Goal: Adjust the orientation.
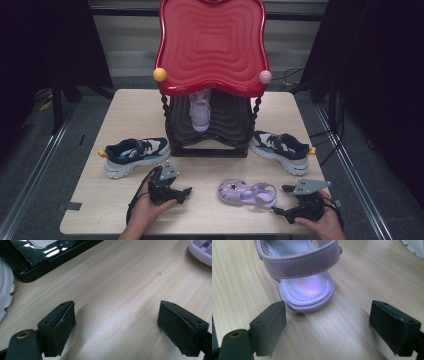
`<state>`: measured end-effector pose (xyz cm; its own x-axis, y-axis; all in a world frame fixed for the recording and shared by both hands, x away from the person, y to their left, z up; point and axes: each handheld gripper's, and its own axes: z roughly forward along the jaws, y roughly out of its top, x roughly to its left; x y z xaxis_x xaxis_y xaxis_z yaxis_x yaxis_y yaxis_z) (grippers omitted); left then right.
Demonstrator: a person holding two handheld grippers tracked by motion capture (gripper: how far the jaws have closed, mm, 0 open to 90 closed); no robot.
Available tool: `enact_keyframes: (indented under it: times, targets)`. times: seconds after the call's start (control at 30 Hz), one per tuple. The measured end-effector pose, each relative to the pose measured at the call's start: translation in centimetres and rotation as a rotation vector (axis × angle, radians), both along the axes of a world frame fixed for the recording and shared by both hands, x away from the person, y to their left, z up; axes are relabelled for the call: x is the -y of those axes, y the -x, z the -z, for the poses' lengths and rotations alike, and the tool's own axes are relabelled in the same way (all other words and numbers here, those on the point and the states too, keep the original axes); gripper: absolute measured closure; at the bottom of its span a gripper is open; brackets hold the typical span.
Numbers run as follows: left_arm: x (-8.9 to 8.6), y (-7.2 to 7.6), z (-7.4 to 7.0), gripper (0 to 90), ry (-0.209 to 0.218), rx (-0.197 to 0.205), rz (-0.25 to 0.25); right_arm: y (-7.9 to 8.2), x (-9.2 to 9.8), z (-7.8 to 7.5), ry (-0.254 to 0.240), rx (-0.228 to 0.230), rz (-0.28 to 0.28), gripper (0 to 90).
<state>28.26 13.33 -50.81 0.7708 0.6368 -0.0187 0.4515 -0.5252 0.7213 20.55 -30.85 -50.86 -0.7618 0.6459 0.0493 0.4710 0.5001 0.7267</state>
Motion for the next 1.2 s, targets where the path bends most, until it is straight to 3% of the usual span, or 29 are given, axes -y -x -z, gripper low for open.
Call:
enact_keyframes:
  times: [0.27, 0.5, 0.63, 0.73, 0.93, 1.2]
  targets:
    - [0.0, 0.0, 0.0, 14.4, 0.001, 0.001, 0.001, -0.4, -0.9, -0.2, -0.027, 0.0, -0.038, 14.3]
    - [0.0, 0.0, 0.0, 14.4, 0.001, 0.002, 0.003, -1.0, -2.2, -0.2, -0.021, -0.002, -0.049, 15.8]
    - [0.0, 0.0, 0.0, 14.3, 0.002, 0.002, 0.004, -1.3, -2.9, 0.0, -0.018, -0.003, -0.072, 19.3]
    - [0.0, -0.1, 0.0, 14.3, 0.001, 0.003, 0.004, -1.3, -3.4, 0.0, -0.023, 0.015, -0.081, 28.4]
    - [0.0, -0.1, 0.0, 14.3, 0.0, 0.002, 0.004, -1.1, -3.6, 0.0, -0.019, 0.025, -0.065, 30.7]
    - [0.0, -0.1, 0.0, 14.3, -0.006, 0.003, 0.003, -1.5, -3.7, -0.2, -0.012, 0.049, 0.014, 31.4]
